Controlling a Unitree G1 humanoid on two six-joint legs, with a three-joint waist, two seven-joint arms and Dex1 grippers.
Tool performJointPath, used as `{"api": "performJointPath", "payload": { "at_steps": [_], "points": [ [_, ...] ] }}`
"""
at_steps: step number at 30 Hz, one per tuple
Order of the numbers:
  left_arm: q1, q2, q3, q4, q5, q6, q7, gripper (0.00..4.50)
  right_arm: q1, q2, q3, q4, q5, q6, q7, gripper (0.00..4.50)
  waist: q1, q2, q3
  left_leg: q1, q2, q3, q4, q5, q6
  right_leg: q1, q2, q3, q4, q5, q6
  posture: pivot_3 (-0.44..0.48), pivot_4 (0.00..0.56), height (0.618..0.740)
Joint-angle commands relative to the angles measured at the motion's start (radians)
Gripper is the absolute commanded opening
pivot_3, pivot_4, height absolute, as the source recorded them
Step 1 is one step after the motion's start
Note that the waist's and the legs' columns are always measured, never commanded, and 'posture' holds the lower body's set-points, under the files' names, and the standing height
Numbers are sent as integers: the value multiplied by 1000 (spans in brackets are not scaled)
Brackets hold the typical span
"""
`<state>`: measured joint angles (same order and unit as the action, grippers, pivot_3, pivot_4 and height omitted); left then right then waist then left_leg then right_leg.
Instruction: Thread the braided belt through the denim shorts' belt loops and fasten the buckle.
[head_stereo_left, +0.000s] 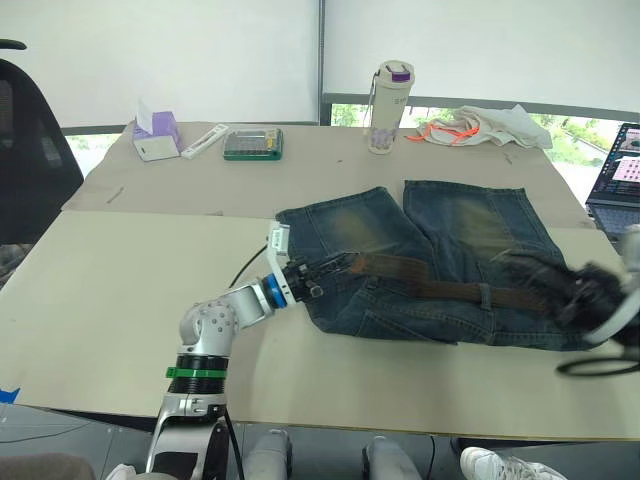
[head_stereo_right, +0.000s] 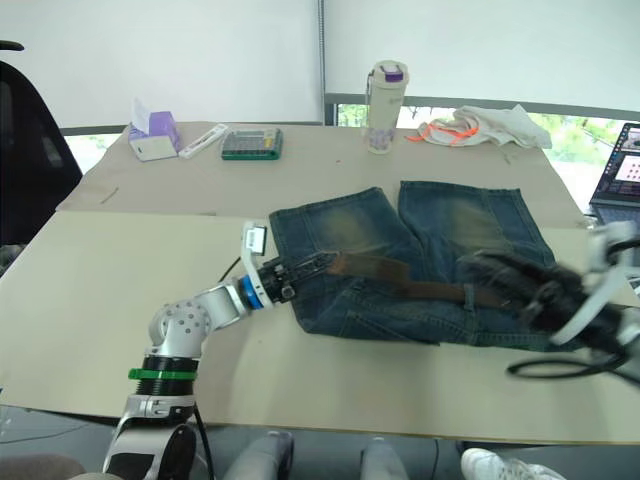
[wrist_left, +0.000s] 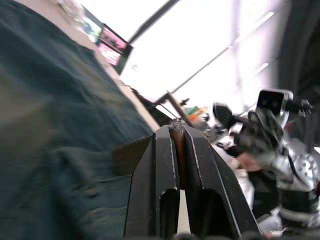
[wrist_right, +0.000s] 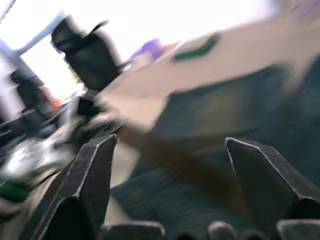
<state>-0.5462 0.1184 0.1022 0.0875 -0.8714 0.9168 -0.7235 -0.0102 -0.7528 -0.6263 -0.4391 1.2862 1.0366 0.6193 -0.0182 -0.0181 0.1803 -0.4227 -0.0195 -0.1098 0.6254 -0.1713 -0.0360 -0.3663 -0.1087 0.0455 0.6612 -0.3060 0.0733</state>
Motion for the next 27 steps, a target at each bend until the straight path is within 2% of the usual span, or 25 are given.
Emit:
{"api": "performJointPath", "payload": {
  "at_steps": [1, 4, 9, 13, 16, 18, 27],
  "points": [
    [-21, -16, -3, -15, -1, -7, 21, 0, 26, 64, 71, -98, 88, -6, -132, 3884, 0, 0, 0, 0, 0, 0, 1, 0, 0, 0, 0, 0, 1, 0, 0, 0, 150, 740],
    [-25, -43, -20, 18, 16, -23, 22, 0, 63, 185, 186, -128, 55, -39, -246, 3884, 1, 0, 0, 1, 0, 0, 1, 0, 0, 0, 0, 0, 1, 0, 0, 0, 150, 740],
    [-23, -64, -25, 33, 17, -29, 19, 0, 53, 355, 257, -99, 19, -116, -443, 3884, 1, 0, 0, -1, -1, 0, 1, 0, 0, -1, 0, 1, 1, 0, 0, 0, 150, 740],
    [-24, -65, -29, 41, 23, -34, 20, 0, 15, 478, 261, -82, 56, -208, -549, 3884, -3, 0, 0, 0, 0, 0, 0, 0, 0, -2, 0, 1, 3, 0, 0, 0, 150, 740],
    [-24, -66, -27, 43, 27, -33, 23, 0, -9, 517, 249, -83, 90, -258, -578, 3884, -4, 0, 0, 0, 0, 0, 0, 0, 0, -2, 0, 1, 3, 0, 0, 0, 150, 740],
    [-23, -64, -30, 44, 31, -32, 19, 0, -11, 521, 262, -91, 99, -268, -589, 3351, -3, 0, 0, 0, 0, 0, 0, 0, 0, -2, 0, 1, 2, 0, 0, 0, 150, 740],
    [-35, -80, -38, 64, 57, -47, 18, 0, -16, 507, 312, -90, 78, -302, -620, 343, -4, 0, 0, 0, 0, 0, 0, 0, 0, -2, 0, 1, 3, 0, 0, 0, 150, 740]
  ]
}}
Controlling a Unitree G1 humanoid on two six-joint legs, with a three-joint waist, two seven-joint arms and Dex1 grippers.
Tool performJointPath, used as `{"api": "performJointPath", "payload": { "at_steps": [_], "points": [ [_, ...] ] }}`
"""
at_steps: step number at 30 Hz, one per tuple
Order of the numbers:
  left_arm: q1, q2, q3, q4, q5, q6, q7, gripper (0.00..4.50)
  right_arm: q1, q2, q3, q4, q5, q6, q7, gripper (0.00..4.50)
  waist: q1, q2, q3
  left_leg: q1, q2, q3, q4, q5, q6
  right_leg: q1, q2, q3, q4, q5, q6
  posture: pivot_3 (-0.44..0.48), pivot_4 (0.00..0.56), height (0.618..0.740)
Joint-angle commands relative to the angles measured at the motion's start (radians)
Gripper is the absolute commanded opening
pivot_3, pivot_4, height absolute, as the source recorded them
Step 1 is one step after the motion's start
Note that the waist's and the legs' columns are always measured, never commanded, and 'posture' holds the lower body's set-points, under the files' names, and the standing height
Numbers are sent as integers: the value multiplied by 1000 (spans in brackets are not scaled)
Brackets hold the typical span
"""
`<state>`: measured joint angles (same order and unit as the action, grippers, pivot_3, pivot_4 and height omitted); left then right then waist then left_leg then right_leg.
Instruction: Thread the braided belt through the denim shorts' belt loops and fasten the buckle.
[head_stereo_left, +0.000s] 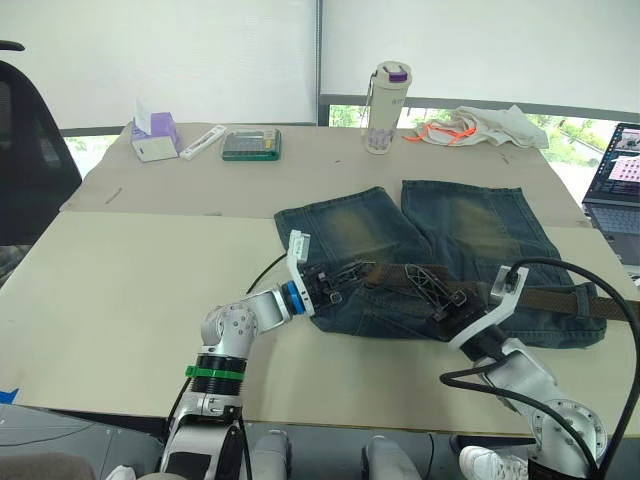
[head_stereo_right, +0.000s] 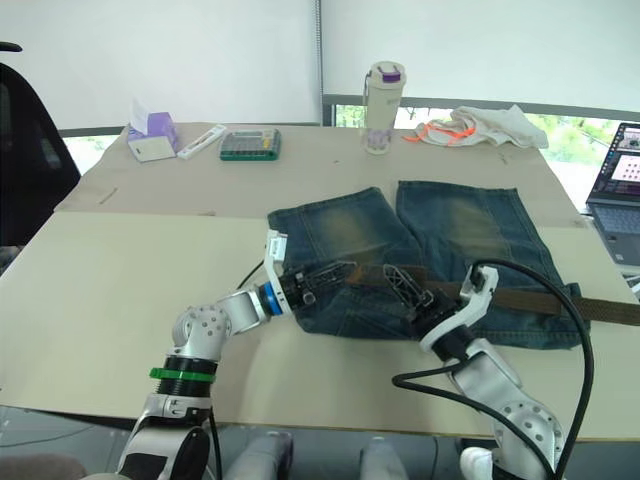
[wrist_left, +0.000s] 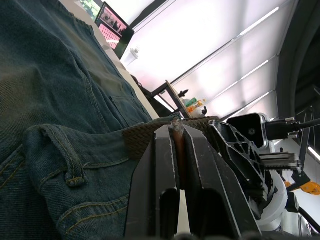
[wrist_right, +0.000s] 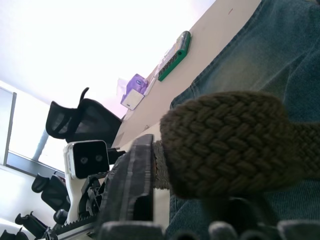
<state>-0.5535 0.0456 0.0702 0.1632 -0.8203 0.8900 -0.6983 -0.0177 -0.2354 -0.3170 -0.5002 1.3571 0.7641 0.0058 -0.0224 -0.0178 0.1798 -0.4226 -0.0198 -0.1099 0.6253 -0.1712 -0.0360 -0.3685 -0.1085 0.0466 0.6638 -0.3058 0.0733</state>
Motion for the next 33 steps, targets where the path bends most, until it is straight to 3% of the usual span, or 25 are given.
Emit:
{"api": "performJointPath", "payload": {
  "at_steps": [1, 7, 8, 12, 20, 33],
  "points": [
    [-28, -7, -6, -9, 9, -23, -8, 0, -6, -19, 4, -27, 2, -29, -6, 14, 0, 0, 0, 0, 0, 0, 0, 0, 0, 0, 0, 0, 0, 0, 0, 0, 150, 740],
    [-24, -4, -10, -5, 33, -55, -16, 0, 10, -50, -3, -17, 6, -33, -9, 14, 1, 0, 0, 0, 0, 0, 0, 0, 0, 0, 0, 0, 0, 0, 0, 0, 150, 740],
    [-23, -5, -7, -3, 41, -68, -14, 618, 10, -52, -5, -13, 5, -35, -13, 0, 1, 0, 0, 0, 0, 0, 0, 0, 0, 0, 0, 0, 0, 0, 0, 0, 150, 740],
    [-11, 41, -35, -7, 110, -119, -28, 1732, -17, -36, -28, 52, -37, -70, -112, 0, -2, 0, 0, 0, 0, 0, 0, 0, 0, 0, 0, 0, 0, 0, 0, 0, 150, 740],
    [6, 177, -89, 54, 269, -294, -125, 4435, -24, -31, -36, 129, -75, -59, -243, 0, 0, 0, 0, 0, 0, 0, -1, 0, 0, 0, 0, 0, 0, 0, 0, 0, 150, 740],
    [28, 194, -107, 57, 317, -326, -166, 4477, -166, 26, 77, 166, -103, -7, -329, 0, -26, 0, 0, 1, 1, 0, -1, 0, 0, -1, 1, 0, 1, 1, -1, 0, 150, 740]
  ]
}}
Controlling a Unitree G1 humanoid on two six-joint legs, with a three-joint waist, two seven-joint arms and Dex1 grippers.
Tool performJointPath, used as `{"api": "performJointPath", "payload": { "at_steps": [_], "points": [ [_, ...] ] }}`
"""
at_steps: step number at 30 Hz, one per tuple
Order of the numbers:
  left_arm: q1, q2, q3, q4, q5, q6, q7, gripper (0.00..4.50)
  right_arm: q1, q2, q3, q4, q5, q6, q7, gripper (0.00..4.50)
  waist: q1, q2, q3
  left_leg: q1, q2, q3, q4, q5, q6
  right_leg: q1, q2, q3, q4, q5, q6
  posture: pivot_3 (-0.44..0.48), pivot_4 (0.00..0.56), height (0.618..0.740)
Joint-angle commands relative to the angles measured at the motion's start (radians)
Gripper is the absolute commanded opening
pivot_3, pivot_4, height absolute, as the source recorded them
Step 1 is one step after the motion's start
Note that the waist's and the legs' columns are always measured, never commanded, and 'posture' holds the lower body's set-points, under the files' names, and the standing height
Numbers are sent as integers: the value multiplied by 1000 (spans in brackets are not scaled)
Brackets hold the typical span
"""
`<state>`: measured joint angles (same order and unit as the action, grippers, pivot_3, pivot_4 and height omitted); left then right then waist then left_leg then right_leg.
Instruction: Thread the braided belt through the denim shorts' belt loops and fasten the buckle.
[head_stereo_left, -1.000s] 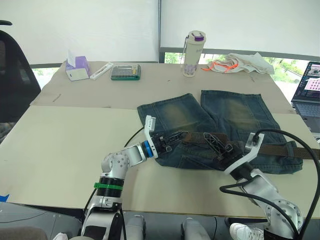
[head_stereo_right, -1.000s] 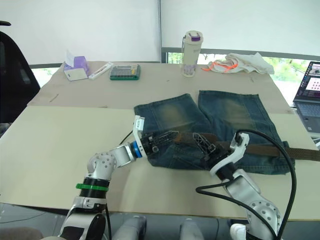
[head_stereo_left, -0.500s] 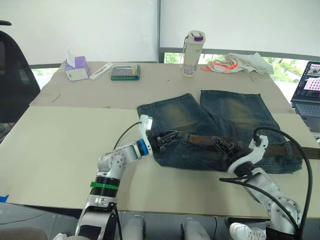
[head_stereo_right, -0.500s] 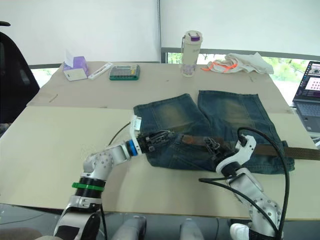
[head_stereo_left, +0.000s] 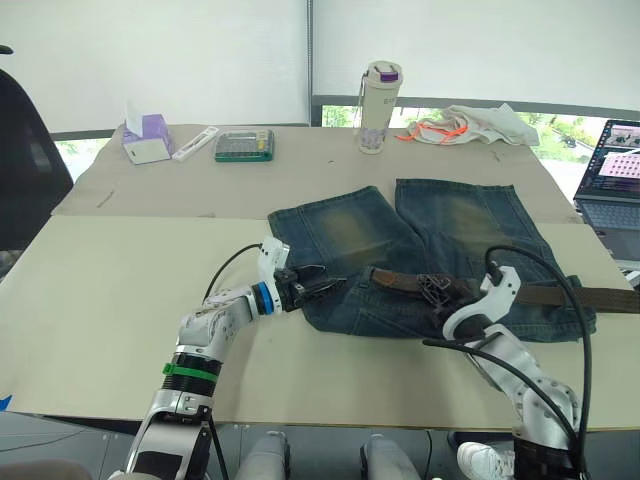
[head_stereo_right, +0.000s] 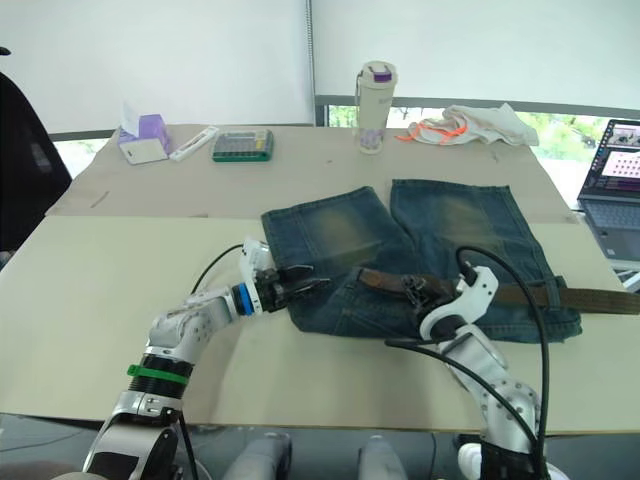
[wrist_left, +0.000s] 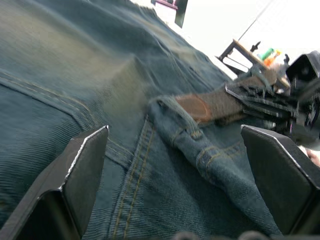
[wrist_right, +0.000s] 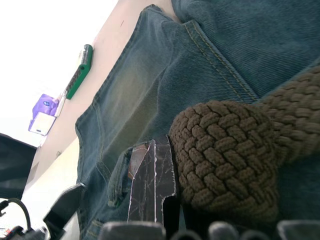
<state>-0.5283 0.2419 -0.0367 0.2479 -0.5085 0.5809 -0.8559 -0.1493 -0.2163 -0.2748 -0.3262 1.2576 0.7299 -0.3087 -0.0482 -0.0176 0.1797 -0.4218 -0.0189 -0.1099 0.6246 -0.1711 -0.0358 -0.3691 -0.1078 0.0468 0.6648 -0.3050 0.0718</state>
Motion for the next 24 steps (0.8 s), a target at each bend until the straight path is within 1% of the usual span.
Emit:
{"api": "performJointPath", "payload": {
  "at_steps": [1, 6, 12, 16, 20, 24],
  "points": [
    [3, -2, 0, -28, 6, -17, -8, 4477, -40, 6, 44, -6, -6, 37, -20, 0, -1, 0, 0, 0, 0, 0, 0, 0, 0, 0, 0, 0, 0, 0, 0, 0, 150, 740],
    [8, -7, 5, -30, 5, -18, 2, 4477, -57, 11, 103, -28, -4, 103, -56, 0, 0, 0, 0, 0, 0, 0, 0, 0, 0, 0, 0, 0, 0, 0, 0, 0, 150, 740],
    [20, -13, 6, -32, 4, -18, 12, 4477, -96, 54, 109, -11, -21, 96, -80, 0, -2, 0, 0, 0, 1, 0, 0, 0, 0, -1, 1, 0, 0, 0, 0, 0, 150, 740],
    [26, -34, 20, -14, -3, -14, 38, 4477, -165, 106, 150, 56, -135, 43, -37, 0, -3, 0, 0, 0, 1, 0, 0, 0, 0, -1, 1, 0, 0, 0, 0, 0, 150, 740],
    [18, -61, 47, -6, -21, 6, 71, 4477, -176, 142, 164, 91, -207, 13, 32, 0, -2, 0, 0, 0, 1, 0, 0, 0, 0, -1, 1, 0, 0, 0, 0, 0, 150, 740],
    [-7, -109, 127, 7, -94, 78, 133, 4477, -164, 210, 138, 118, -216, -40, 111, 0, -2, 0, 0, 0, 1, 0, 0, 0, 0, -1, 1, 0, 0, 0, 0, 0, 150, 740]
  ]
}}
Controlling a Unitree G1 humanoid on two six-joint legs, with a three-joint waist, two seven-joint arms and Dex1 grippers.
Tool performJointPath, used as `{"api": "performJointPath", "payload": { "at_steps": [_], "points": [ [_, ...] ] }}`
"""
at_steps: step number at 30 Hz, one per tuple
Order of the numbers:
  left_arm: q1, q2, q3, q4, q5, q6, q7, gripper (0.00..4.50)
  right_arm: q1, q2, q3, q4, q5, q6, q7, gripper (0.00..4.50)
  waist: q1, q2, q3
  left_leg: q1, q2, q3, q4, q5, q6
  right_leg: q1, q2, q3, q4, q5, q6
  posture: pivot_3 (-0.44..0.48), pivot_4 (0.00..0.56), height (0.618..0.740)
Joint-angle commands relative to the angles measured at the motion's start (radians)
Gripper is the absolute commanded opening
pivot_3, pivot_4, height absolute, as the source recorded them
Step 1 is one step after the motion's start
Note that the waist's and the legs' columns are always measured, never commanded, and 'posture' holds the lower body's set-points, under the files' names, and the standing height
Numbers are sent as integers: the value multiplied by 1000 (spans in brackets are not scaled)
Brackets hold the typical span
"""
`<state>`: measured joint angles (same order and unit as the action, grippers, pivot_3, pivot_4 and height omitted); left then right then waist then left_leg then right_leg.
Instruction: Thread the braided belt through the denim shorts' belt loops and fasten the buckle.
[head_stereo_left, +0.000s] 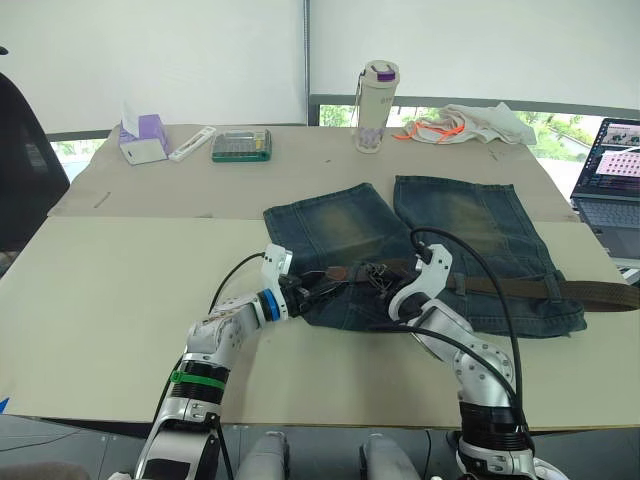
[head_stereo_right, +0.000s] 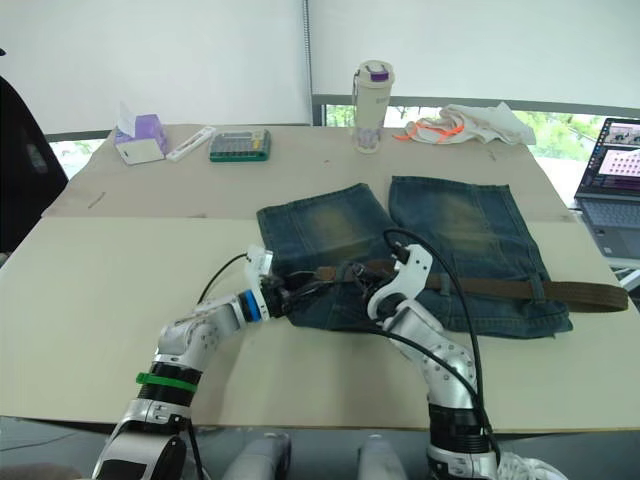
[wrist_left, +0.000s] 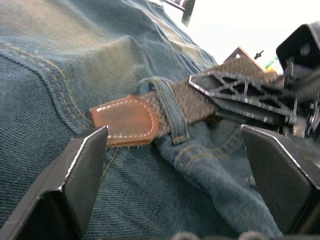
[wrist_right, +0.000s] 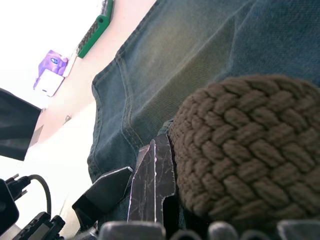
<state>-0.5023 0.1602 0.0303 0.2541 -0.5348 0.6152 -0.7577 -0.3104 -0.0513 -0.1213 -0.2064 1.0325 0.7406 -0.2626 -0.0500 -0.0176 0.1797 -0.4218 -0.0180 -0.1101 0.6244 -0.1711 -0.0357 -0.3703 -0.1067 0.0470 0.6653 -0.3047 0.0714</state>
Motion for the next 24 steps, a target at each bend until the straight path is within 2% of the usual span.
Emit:
{"api": "performJointPath", "payload": {
  "at_steps": [1, 7, 12, 20, 23, 24],
  "points": [
    [-39, -37, 83, 4, -90, 63, 49, 4477, 1, 68, -36, 0, 27, -71, 83, 0, -2, 0, 0, 0, 0, 0, 0, 0, 0, 0, 0, 0, 0, 0, 0, 0, 150, 740],
    [-55, -65, 151, 21, -148, 126, 98, 4477, 14, 138, -119, -5, 102, -110, 159, 0, -4, 0, 0, 0, 0, 0, 0, 0, 0, 0, 1, 0, 0, 0, 0, 0, 150, 740],
    [-63, -88, 140, 30, -146, 131, 111, 4477, 31, 130, -102, -44, 152, -60, 202, 0, -2, 0, 0, 0, 0, 0, 0, 0, 0, 0, 1, 0, 0, 0, 0, 0, 150, 740],
    [-83, -176, 203, 8, -238, 170, 163, 4477, 50, 101, -72, -39, 122, -43, 201, 0, 1, 0, 0, 0, 0, 0, 0, 0, 0, 0, 1, 0, 0, 0, 0, 0, 150, 740],
    [-77, -189, 213, -5, -257, 182, 178, 3663, 50, 98, -72, -35, 114, -44, 193, 0, 2, 0, 0, 0, 0, 0, 0, 0, 0, 0, 1, 0, 0, 0, 0, 0, 150, 740],
    [-74, -189, 212, -10, -259, 185, 179, 3271, 50, 97, -72, -36, 114, -44, 191, 0, 2, 0, 0, 0, 0, 0, 0, 0, 0, 0, 1, 0, 0, 0, 0, 0, 150, 740]
  ]
}}
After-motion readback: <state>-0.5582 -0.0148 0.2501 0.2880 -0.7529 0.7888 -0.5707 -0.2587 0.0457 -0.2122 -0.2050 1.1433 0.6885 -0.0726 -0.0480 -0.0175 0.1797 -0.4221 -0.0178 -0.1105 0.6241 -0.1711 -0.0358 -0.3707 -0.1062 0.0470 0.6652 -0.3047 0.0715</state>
